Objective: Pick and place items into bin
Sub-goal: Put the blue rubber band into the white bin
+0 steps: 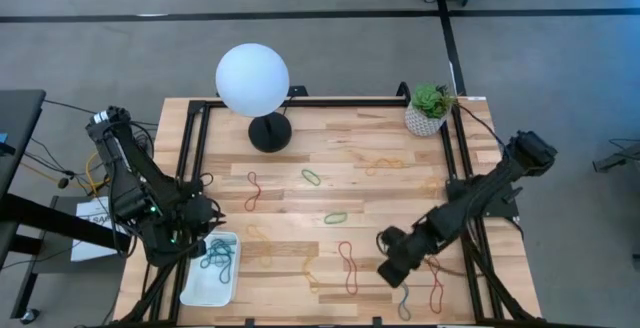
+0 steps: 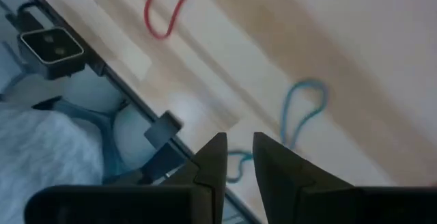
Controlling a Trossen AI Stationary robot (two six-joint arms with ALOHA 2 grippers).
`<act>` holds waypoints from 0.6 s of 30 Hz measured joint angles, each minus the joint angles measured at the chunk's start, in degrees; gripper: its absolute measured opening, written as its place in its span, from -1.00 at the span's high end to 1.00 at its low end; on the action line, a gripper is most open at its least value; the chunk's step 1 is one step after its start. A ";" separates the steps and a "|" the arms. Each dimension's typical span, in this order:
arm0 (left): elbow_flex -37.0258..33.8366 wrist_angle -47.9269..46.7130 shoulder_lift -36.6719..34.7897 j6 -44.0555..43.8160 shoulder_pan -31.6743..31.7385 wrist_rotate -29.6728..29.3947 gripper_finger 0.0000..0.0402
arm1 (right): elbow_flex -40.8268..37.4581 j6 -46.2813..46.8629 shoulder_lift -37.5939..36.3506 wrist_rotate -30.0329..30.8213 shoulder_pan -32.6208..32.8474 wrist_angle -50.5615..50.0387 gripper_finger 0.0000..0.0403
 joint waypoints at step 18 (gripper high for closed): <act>-0.02 0.45 0.00 -2.16 -0.02 -3.76 0.69 | 10.33 -2.72 19.90 -5.01 -1.71 -13.15 0.68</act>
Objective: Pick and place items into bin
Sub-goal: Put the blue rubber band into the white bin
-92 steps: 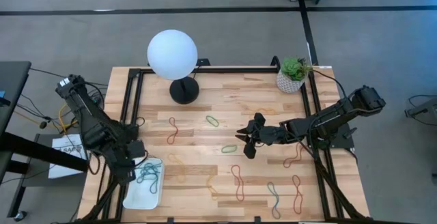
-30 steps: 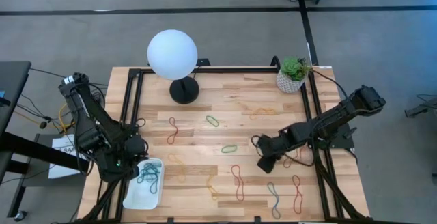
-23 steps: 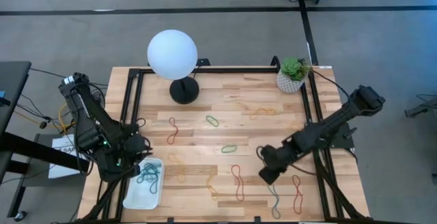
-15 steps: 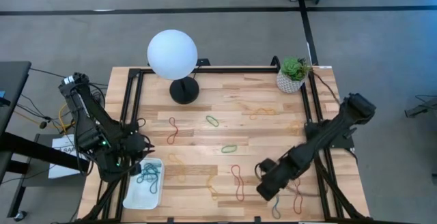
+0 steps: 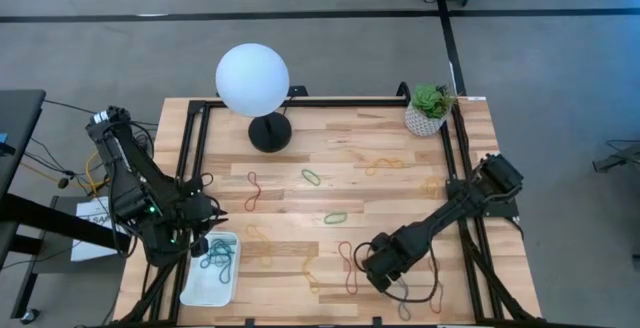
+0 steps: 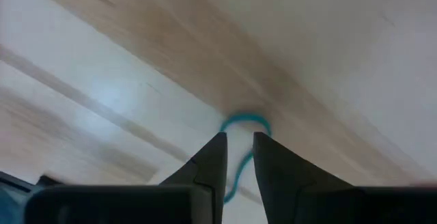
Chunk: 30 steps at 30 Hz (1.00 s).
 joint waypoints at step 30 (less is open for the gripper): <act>0.00 -0.04 0.00 2.38 0.01 -1.34 0.69 | 3.10 -4.97 1.33 1.74 0.92 -9.66 0.68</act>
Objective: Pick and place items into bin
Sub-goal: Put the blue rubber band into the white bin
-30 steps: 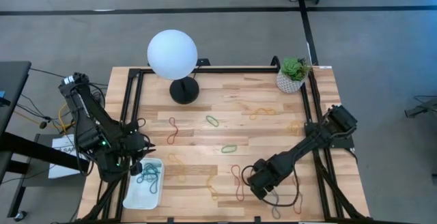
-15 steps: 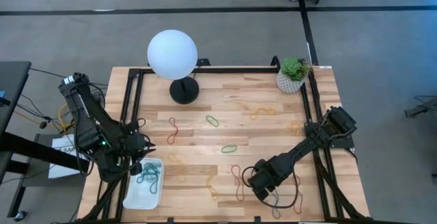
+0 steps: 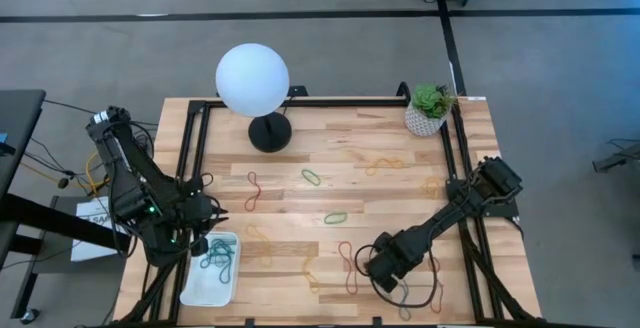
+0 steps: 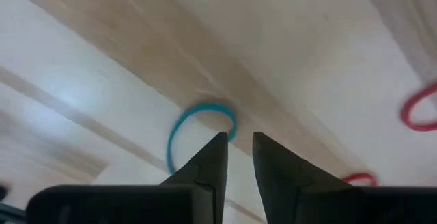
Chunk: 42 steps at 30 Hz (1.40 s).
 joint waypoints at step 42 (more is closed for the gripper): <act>-1.74 0.06 -0.02 -0.04 0.02 -0.45 0.69 | -6.93 3.15 -0.74 3.36 1.59 11.84 0.97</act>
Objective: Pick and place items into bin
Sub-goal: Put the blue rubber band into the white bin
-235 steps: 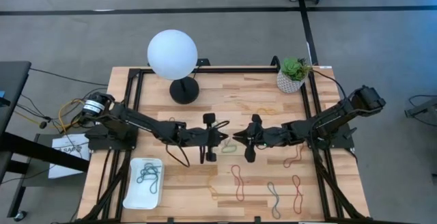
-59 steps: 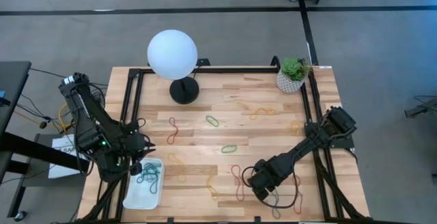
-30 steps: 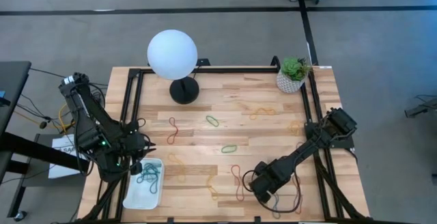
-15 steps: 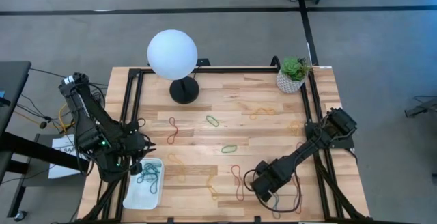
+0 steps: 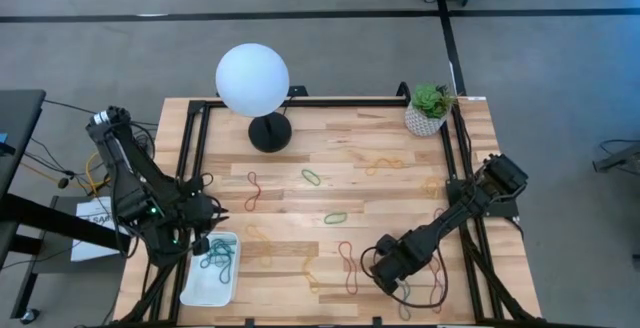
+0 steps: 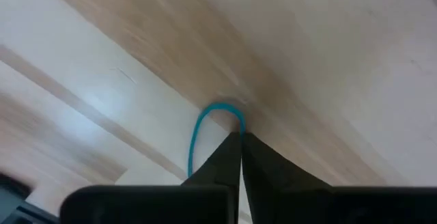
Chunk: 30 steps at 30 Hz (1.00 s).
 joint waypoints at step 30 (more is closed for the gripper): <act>-13.40 46.83 0.02 38.75 17.34 -16.35 0.69 | 15.38 -70.59 -2.19 45.42 -19.90 46.59 1.00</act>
